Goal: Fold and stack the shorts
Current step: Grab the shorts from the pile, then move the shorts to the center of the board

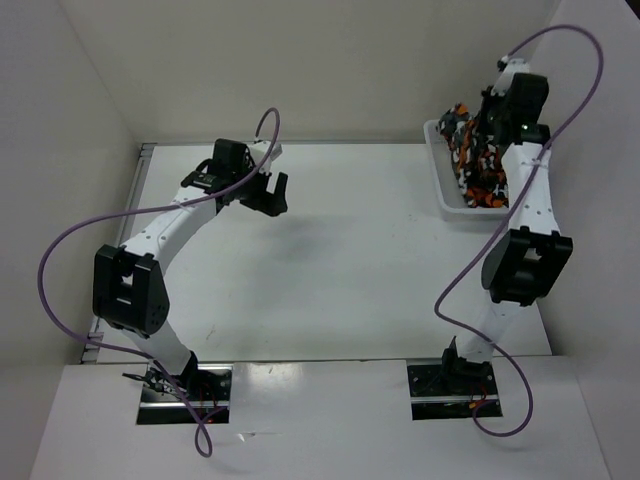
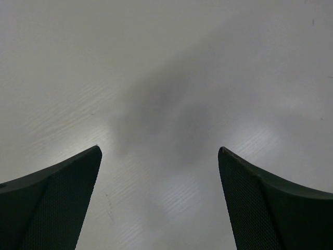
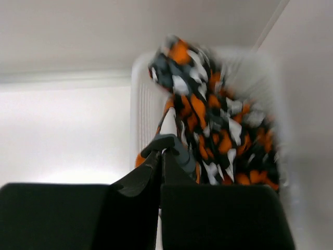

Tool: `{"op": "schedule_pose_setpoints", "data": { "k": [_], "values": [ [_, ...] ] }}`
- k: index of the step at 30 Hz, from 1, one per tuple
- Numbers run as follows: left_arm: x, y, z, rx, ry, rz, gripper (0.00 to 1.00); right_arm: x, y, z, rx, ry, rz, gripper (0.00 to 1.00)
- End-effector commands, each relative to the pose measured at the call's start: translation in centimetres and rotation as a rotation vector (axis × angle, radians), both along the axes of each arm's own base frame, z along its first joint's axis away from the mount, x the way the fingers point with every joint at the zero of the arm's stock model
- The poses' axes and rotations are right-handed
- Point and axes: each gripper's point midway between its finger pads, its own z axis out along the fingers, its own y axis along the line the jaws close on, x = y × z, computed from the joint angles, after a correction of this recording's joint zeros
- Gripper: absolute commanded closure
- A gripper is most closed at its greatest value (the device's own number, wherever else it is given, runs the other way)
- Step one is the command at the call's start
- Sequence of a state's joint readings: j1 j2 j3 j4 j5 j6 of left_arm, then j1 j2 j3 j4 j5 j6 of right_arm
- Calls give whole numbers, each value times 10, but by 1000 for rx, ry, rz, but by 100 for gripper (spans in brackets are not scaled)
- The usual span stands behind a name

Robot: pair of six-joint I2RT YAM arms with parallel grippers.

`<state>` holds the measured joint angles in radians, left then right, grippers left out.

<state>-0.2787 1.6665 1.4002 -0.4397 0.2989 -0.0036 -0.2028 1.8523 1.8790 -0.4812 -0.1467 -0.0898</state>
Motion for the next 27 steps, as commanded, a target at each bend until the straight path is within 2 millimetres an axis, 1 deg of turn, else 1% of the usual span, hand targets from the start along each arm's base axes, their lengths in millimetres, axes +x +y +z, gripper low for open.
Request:
{"op": "schedule_pose_setpoints", "data": {
  "k": [1, 2, 3, 4, 5, 6, 7, 8, 9, 10, 11, 12, 13, 14, 15, 16, 17, 18, 19, 20, 21, 22, 23, 24, 25, 26, 27],
  "values": [
    [29, 12, 39, 31, -190, 93, 1, -33, -4, 226, -109, -545, -93, 100],
    [38, 14, 49, 30, -233, 110, 1, -40, 0, 254, -117, -612, -94, 100],
    [42, 19, 51, 47, -250, 139, 1, -61, 12, 305, -136, -729, -78, 100],
    [48, 20, 61, 44, -286, 155, 1, -57, 33, 316, -143, -760, -40, 100],
    [53, 22, 69, 45, -310, 169, 1, -61, 49, 328, -150, -784, -14, 100],
    [54, 27, 76, 55, -333, 195, 1, -81, 69, 362, -161, -866, 23, 100],
    [58, 29, 79, 59, -350, 210, 1, -73, 112, 359, -163, -865, 115, 100],
    [60, 32, 91, 58, -380, 228, 1, -75, 135, 361, -160, -870, 163, 100],
    [61, 39, 98, 72, -404, 264, 1, -81, 156, 363, -158, -869, 212, 100],
    [65, 42, 102, 77, -426, 287, 1, -85, 201, 355, -157, -857, 309, 100],
    [65, 47, 113, 81, -456, 316, 1, -83, 225, 346, -162, -837, 361, 100],
    [65, 53, 118, 90, -475, 345, 1, -83, 250, 331, -164, -798, 418, 100],
    [67, 62, 127, 103, -510, 395, 1, -81, 273, 316, -163, -767, 468, 100],
    [66, 74, 135, 110, -527, 431, 1, -84, 316, 294, -144, -719, 573, 100],
    [67, 87, 142, 121, -547, 477, 1, -89, 334, 280, -138, -683, 625, 100],
    [69, 110, 152, 132, -564, 533, 1, -87, 352, 264, -134, -651, 667, 99],
    [66, 124, 161, 136, -582, 571, 1, -90, 382, 235, -130, -588, 743, 97],
    [64, 139, 168, 141, -588, 601, 1, -93, 394, 225, -126, -568, 777, 91],
    [62, 168, 174, 155, -596, 661, 1, -94, 407, 208, -127, -528, 815, 85],
    [55, 179, 178, 152, -599, 673, 1, -101, 427, 182, -125, -467, 881, 76],
    [51, 190, 176, 157, -590, 688, 1, -110, 444, 160, -128, -415, 967, 51],
    [44, 206, 180, 152, -597, 705, 1, -117, 457, 141, -134, -371, 1026, 39],
    [39, 212, 163, 165, -552, 704, 1, -135, 479, 126, -136, -348, 1145, 32],
    [35, 215, 157, 165, -534, 701, 1, -141, 484, 116, -122, -319, 1192, 15],
    [32, 205, 149, 142, -511, 649, 1, -145, 488, 108, -98, -287, 1215, 9],
    [25, 202, 139, 134, -475, 623, 1, -144, 489, 103, -87, -270, 1212, 7],
    [19, 193, 122, 118, -429, 577, 1, -143, 489, 103, -81, -265, 1200, 4]
  ]
}}
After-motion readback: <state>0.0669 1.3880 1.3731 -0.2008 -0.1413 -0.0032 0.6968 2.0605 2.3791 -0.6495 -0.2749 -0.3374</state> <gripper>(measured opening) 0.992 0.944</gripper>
